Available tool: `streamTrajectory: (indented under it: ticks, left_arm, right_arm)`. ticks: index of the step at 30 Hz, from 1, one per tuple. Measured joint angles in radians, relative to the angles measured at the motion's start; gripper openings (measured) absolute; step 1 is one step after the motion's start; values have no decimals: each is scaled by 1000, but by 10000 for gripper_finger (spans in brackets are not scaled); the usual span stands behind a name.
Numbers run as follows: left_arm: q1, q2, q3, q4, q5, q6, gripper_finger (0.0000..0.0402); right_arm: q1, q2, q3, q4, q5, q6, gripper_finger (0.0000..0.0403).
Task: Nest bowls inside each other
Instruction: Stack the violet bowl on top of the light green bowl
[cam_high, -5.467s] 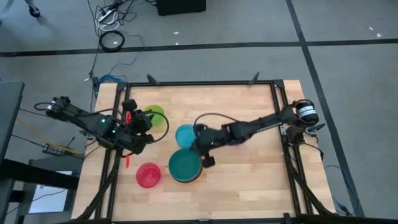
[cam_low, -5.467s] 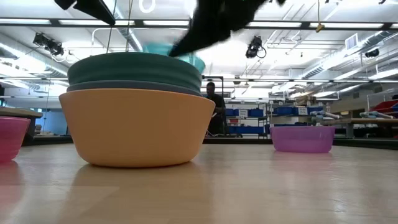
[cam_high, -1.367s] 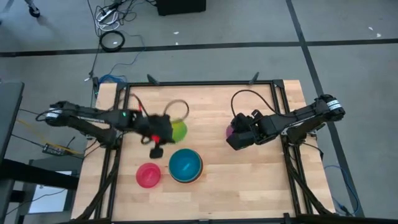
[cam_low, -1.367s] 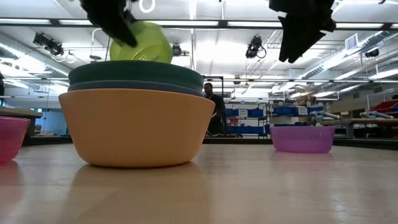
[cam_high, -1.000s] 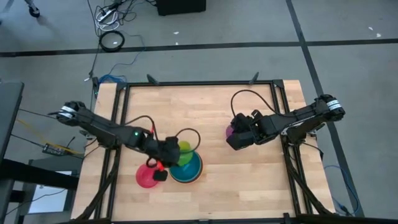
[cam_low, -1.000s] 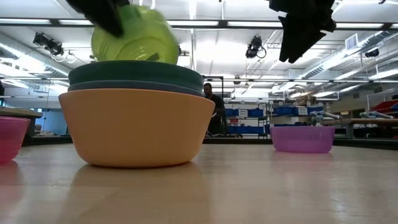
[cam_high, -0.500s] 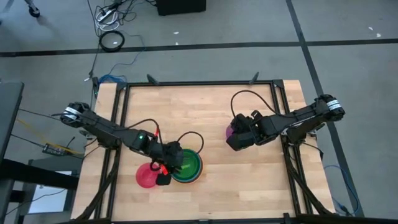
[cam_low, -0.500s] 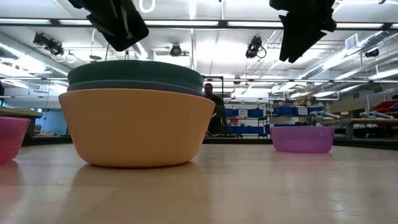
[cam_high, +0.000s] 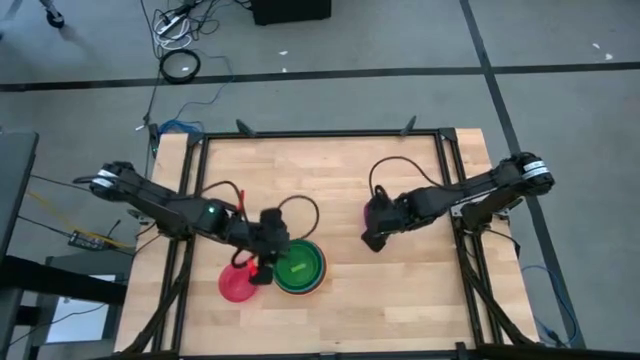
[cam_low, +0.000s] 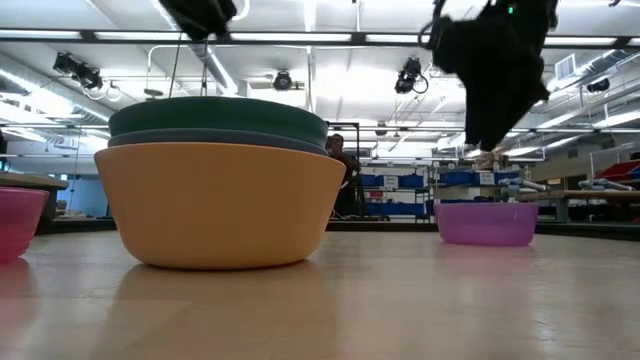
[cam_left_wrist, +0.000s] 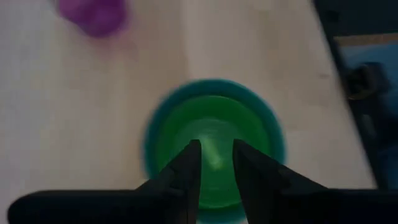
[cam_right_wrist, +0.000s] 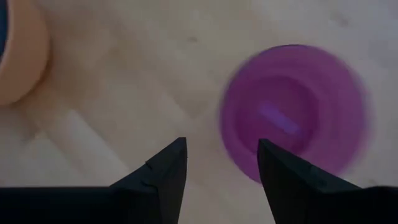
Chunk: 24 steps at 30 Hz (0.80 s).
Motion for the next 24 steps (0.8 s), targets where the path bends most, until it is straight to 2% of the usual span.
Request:
streamTrajectory:
  ticks: [3, 14, 24]
  left_arm:
    - [0, -1, 64, -94, -73, 16, 101]
    - [0, -1, 246, -388, -220, 21, 101]
    - [0, 0, 300, -468, -243, 17, 102]
  right_arm:
    - [-18, 0, -80, 109, -10, -5, 181]
    - [-50, 0, -229, 241, -6, -22, 181]
    - [-47, 0, -262, 287, -21, -36, 181]
